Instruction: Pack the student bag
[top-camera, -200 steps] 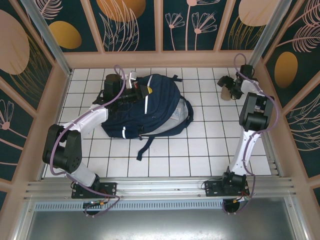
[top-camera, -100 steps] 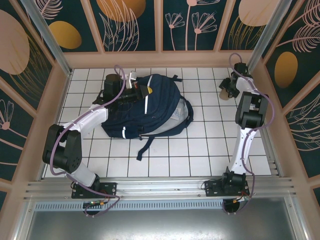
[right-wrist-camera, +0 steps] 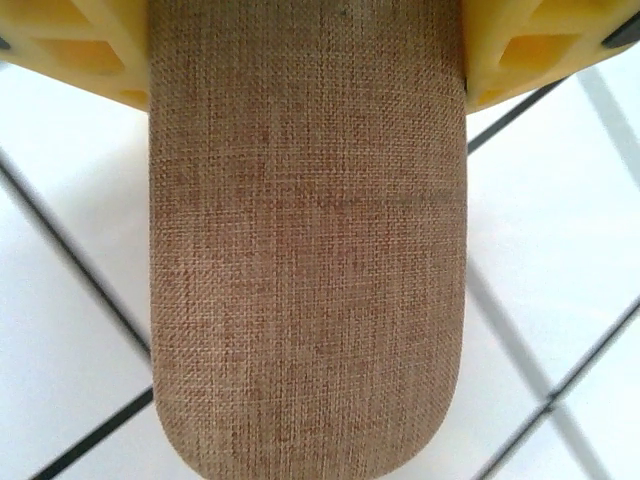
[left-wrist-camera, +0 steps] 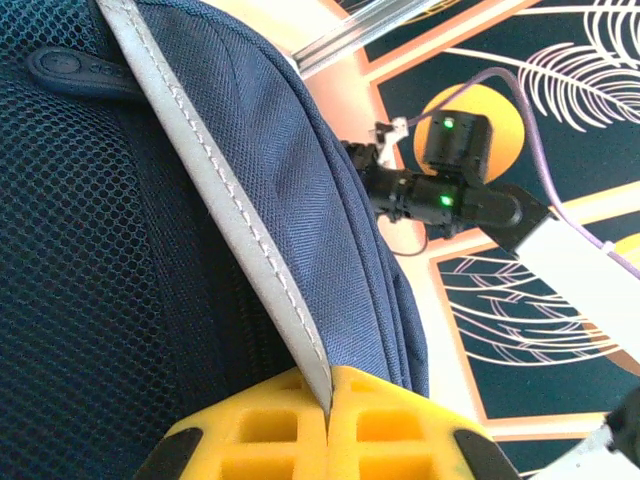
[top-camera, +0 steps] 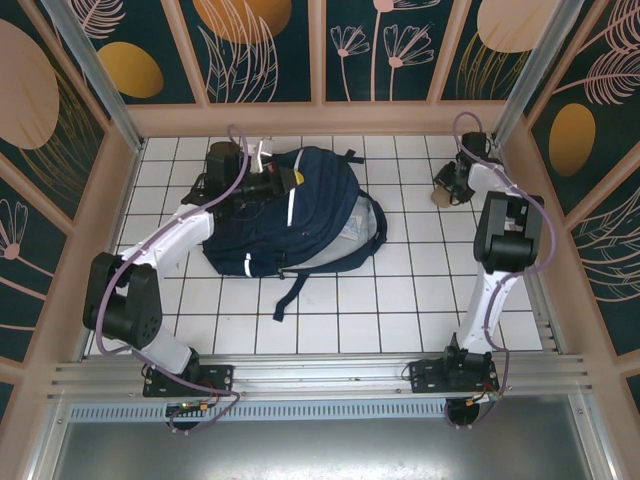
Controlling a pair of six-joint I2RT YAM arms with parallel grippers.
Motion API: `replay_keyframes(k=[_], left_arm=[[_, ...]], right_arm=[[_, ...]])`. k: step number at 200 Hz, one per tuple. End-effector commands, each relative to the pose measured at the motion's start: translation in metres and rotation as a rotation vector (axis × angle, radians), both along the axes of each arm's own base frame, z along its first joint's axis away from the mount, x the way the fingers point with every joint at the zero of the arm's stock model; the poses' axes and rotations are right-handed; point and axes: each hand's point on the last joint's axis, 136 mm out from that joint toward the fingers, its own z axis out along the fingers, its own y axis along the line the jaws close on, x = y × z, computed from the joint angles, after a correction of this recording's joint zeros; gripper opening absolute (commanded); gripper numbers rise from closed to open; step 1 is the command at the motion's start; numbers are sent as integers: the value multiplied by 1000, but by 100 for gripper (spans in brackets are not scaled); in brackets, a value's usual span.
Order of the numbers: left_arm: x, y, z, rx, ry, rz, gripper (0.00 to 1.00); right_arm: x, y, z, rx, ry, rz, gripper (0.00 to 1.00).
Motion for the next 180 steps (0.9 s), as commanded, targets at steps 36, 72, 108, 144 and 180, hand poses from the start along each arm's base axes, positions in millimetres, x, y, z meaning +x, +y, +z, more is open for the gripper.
replay_keyframes(k=[36, 72, 108, 144, 180], left_arm=[[-24, 9, 104, -30, -209, -28, 0], [-35, 14, 125, -41, -232, -45, 0], [-40, 17, 134, -54, -239, -44, 0], [-40, 17, 133, -68, -226, -52, 0], [-40, 17, 129, -79, -212, -53, 0]], right_arm=[[-40, 133, 134, 216, -423, 210, 48], [-97, 195, 131, 365, -442, 363, 48], [-149, 242, 134, 450, -480, 525, 48], [-178, 275, 130, 519, -486, 624, 48], [-182, 310, 137, 615, -490, 692, 48]])
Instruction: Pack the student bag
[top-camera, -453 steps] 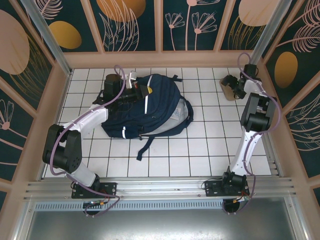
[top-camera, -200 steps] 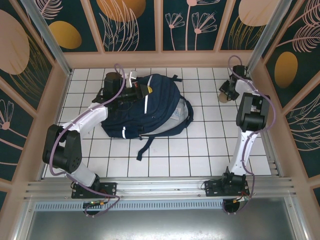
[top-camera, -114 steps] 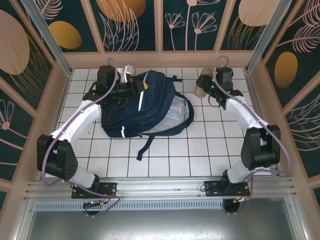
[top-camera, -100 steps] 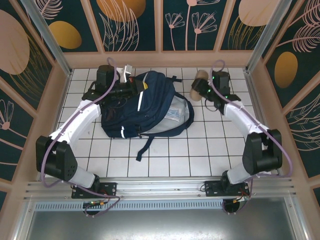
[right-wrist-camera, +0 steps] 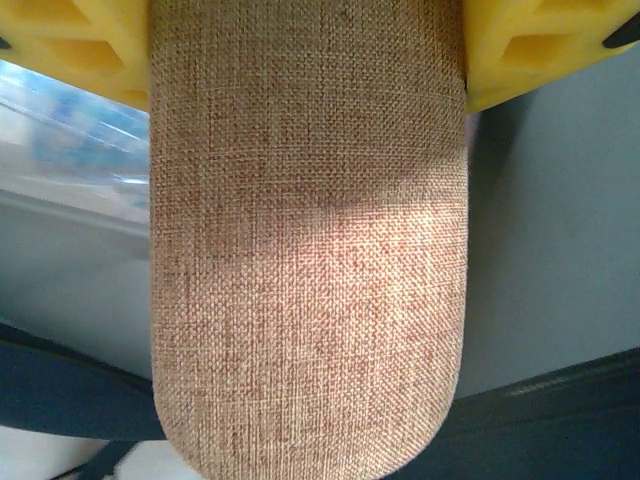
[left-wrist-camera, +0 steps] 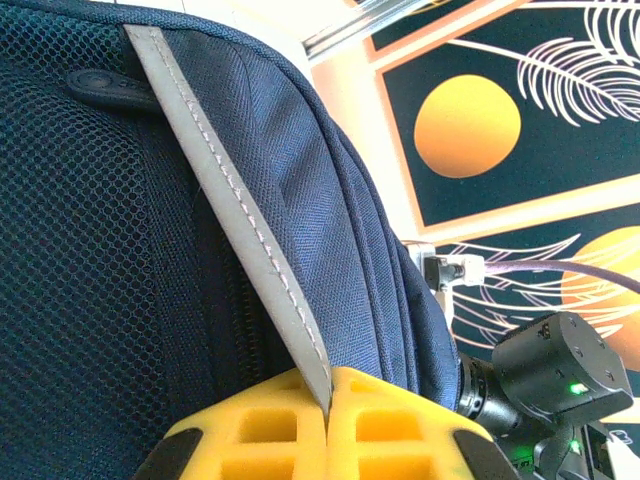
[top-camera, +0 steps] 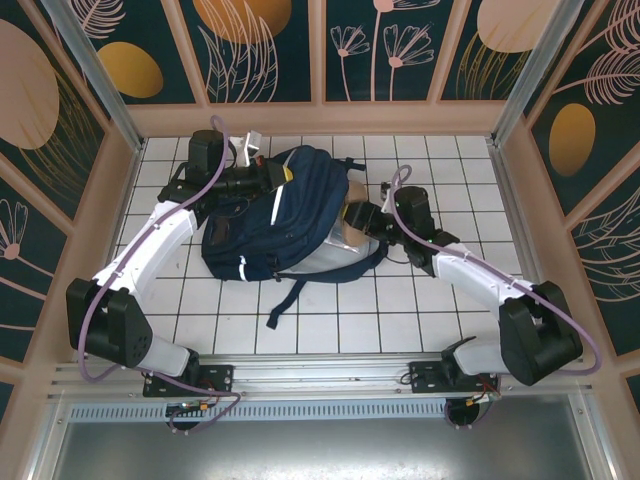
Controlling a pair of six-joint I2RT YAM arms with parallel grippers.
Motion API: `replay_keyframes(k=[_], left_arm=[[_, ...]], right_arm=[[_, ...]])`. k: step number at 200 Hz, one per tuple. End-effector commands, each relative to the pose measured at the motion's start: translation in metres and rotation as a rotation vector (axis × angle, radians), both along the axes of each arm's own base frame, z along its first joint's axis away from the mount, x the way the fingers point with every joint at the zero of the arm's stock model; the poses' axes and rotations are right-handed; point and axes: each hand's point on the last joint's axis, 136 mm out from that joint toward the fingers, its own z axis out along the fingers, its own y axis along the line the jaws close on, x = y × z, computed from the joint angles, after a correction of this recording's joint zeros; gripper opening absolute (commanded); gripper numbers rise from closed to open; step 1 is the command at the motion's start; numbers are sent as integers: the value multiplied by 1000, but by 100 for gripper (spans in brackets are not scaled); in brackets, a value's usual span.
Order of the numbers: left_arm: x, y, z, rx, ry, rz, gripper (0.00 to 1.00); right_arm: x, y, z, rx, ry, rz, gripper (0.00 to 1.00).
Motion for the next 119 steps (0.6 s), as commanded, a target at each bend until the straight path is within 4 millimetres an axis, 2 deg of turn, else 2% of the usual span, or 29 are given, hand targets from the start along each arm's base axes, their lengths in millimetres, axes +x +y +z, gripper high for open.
replay_keyframes(k=[1, 14, 60, 70, 78, 94, 119], left_arm=[[-15, -3, 89, -124, -259, -63, 0], [-17, -3, 91, -135, -261, -66, 0], [-17, 10, 104, -146, -286, -28, 0], [-16, 13, 105, -148, -287, -20, 0], [-16, 16, 105, -149, -285, -13, 0], [-17, 23, 107, -154, -286, 8, 0], [-18, 31, 105, -151, -282, 29, 0]], right_arm=[[2, 31, 28, 126, -66, 77, 48], [9, 45, 33, 158, -63, 92, 48], [20, 126, 29, 287, 43, 196, 50], [25, 143, 27, 288, 51, 208, 53], [32, 154, 22, 265, 59, 197, 64], [48, 160, 5, 175, 84, 131, 84], [56, 150, -7, 111, 83, 66, 92]])
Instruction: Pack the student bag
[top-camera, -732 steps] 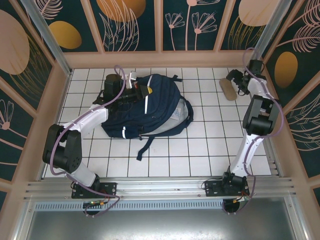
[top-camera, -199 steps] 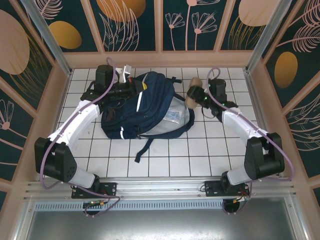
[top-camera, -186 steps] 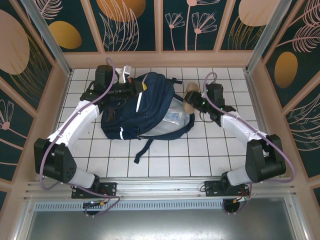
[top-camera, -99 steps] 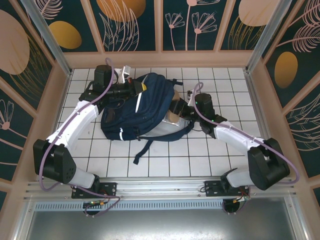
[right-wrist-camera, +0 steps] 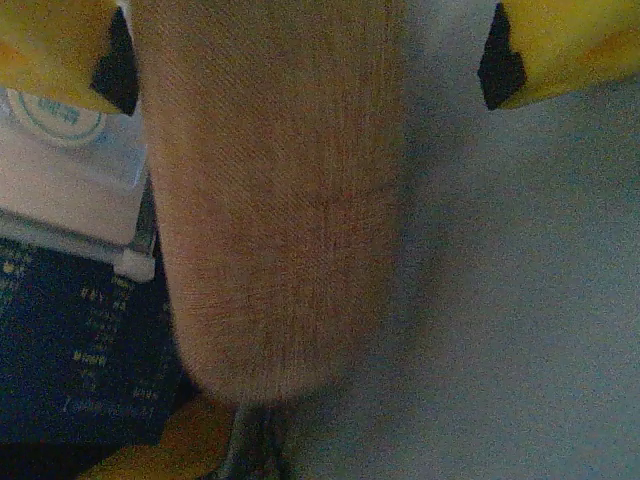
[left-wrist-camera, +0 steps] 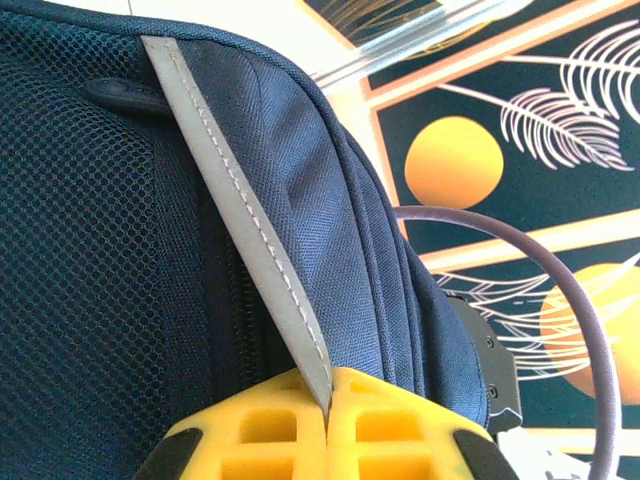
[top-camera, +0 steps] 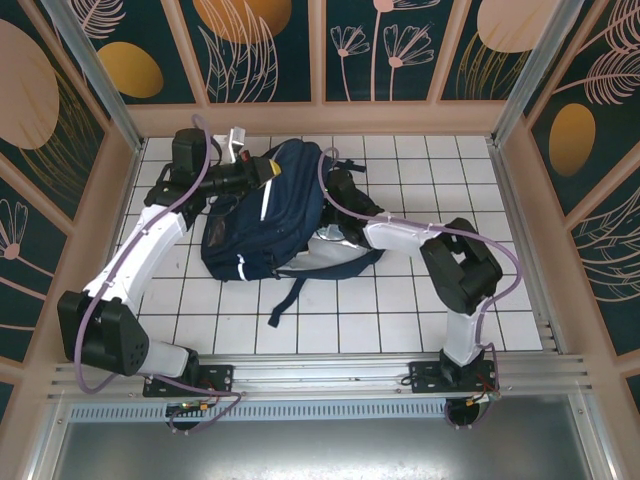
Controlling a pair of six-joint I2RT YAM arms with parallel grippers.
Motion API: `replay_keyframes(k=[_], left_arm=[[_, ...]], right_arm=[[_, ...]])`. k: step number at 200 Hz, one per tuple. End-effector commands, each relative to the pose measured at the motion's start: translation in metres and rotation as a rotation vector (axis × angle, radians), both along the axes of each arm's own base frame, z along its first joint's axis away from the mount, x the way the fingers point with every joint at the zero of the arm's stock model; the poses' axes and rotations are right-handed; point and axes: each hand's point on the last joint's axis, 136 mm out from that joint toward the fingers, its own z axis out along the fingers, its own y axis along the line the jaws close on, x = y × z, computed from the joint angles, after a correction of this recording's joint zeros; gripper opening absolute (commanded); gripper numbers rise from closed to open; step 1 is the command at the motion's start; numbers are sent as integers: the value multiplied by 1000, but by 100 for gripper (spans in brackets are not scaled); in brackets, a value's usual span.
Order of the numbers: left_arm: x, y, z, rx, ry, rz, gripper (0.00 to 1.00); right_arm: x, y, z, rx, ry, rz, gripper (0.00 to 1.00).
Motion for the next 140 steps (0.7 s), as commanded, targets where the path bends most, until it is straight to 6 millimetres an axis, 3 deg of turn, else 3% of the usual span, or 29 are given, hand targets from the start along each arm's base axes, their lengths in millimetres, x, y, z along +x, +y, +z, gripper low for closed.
replay_keyframes(k=[1, 23, 57, 83, 99, 118, 140], left_arm=[[-21, 3, 88, -98, -291, -45, 0], [-20, 7, 84, -85, -290, -30, 0], [-16, 7, 81, -81, -285, -25, 0], [-12, 8, 74, -61, -274, -12, 0], [-7, 10, 62, -30, -260, 5, 0], [3, 8, 32, 10, -200, 14, 0], [6, -18, -8, 72, -144, -33, 0]], right_arm=[[15, -9, 6, -49, -34, -81, 92], [13, -18, 6, -110, -61, -95, 99], [8, -35, 8, -199, -90, -115, 99], [-1, -57, 20, -245, -157, -133, 98], [-9, -81, 27, -300, -208, -170, 96], [-13, -124, 31, -344, -219, -257, 94], [-12, -186, 28, -383, -190, -403, 92]])
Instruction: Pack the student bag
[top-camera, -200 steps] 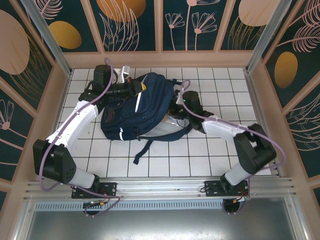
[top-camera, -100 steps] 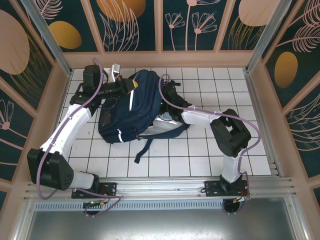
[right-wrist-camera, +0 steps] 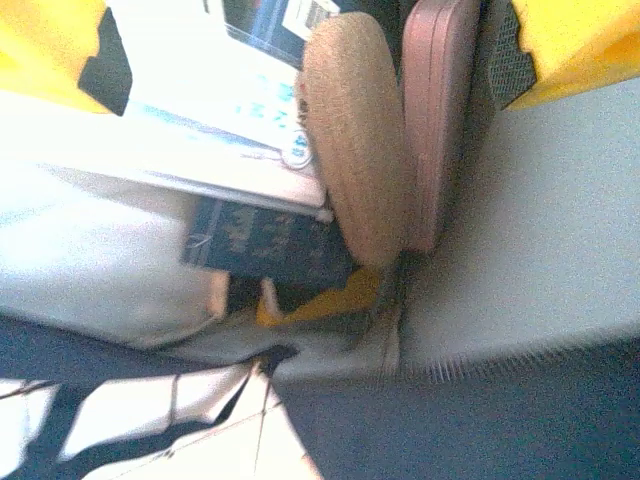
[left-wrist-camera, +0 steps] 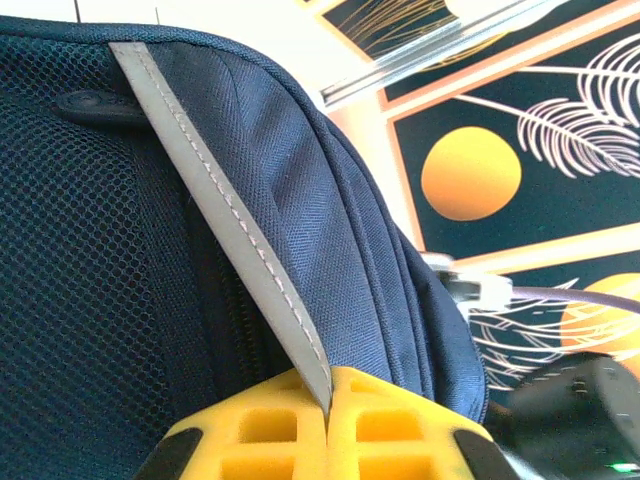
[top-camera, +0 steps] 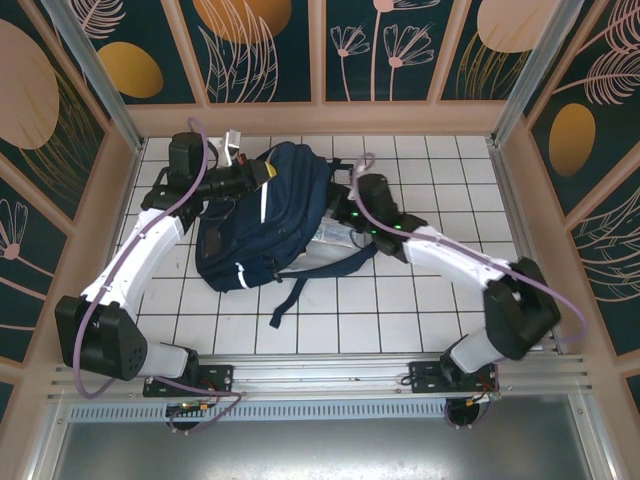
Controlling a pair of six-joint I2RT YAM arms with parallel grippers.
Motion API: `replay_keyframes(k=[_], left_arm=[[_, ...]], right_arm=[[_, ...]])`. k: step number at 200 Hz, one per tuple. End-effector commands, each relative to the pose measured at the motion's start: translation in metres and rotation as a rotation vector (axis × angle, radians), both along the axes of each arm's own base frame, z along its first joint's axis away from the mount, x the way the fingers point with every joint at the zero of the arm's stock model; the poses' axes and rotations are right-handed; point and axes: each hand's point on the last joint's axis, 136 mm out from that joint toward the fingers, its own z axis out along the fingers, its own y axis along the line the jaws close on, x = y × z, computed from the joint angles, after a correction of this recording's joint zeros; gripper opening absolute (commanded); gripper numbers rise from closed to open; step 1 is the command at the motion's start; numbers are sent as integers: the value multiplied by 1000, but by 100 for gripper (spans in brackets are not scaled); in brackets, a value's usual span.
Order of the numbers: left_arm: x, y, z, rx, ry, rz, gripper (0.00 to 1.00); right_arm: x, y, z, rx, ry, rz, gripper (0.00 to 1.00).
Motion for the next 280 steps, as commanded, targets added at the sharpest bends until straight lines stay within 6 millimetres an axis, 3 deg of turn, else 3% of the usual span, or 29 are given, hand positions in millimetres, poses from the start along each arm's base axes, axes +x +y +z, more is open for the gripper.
replay_keyframes(k=[1, 5, 7, 21, 47, 62, 66, 89, 110, 128, 144, 166, 181, 198, 226, 238, 257, 280], left_arm=[[6, -24, 3, 36, -129, -55, 0], [5, -31, -4, 53, -124, -68, 0], [4, -35, -8, 61, -120, -74, 0], [0, -64, -31, 103, -98, -131, 0], [-11, -112, -69, 180, -55, -227, 0], [-22, -137, -86, 248, -47, -301, 1], [-23, -144, -102, 282, -23, -319, 1], [-45, -174, -126, 418, -34, -430, 5], [-69, -189, -143, 487, -28, -535, 9], [-87, -191, -145, 538, -53, -606, 10], [-96, -183, -136, 558, -77, -622, 16], [-97, -158, -118, 615, -137, -546, 42], [-96, -134, -108, 629, -146, -450, 53], [-97, -100, -97, 557, -108, -317, 58], [-98, -23, -83, 450, -69, -20, 58], [-111, 6, -105, 461, 13, 52, 55], [-135, 25, -125, 403, 109, 125, 48], [-153, 51, -160, 358, 255, 254, 25]], right_arm=[[6, -69, -10, -96, -7, -181, 92], [4, -75, -10, -103, -10, -194, 92], [8, -90, -11, -111, -9, -236, 92], [10, -129, -12, -171, -16, -368, 89], [7, -153, -3, -248, -74, -432, 85], [7, -157, -1, -256, -85, -430, 85], [8, -157, -1, -253, -83, -428, 85], [9, -151, -9, -206, -44, -367, 85], [12, -143, -19, -180, 7, -305, 85], [17, -137, -29, -169, 47, -262, 85], [21, -137, -35, -165, 74, -259, 86], [29, -138, -38, -128, 101, -242, 86], [35, -135, -43, -110, 128, -212, 86], [41, -132, -50, -124, 156, -194, 86], [48, -140, -63, -146, 192, -227, 85], [48, -143, -68, -164, 200, -243, 83], [45, -154, -81, -202, 227, -284, 80], [39, -166, -96, -237, 253, -325, 74]])
